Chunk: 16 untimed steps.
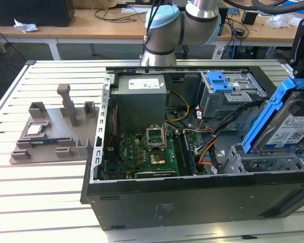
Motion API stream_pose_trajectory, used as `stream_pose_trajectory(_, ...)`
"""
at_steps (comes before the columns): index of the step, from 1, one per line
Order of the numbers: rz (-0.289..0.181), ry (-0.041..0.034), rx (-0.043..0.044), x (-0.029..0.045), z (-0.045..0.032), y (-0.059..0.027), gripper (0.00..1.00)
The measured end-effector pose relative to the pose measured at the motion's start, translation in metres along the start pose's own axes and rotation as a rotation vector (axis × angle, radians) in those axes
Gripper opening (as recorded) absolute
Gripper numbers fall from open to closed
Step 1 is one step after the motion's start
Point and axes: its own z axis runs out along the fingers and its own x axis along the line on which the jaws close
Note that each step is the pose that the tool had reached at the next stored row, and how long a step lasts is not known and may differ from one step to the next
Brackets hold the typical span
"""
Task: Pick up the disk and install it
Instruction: 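Insert the disk into the insertion slot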
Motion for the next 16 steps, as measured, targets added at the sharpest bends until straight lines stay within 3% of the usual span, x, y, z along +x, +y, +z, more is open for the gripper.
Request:
stream_pose_trajectory(3, 0.0, 0.0, 0.0, -0.0003, 0.0023, 0.0028, 0.36)
stream_pose_trajectory(8, 0.005, -0.0001, 0.0002, -0.0073, 0.0062, 0.0027, 0.36)
stream_pose_trajectory(16, 0.005, 0.0, 0.0002, -0.0069, 0.0181, 0.002, 0.36)
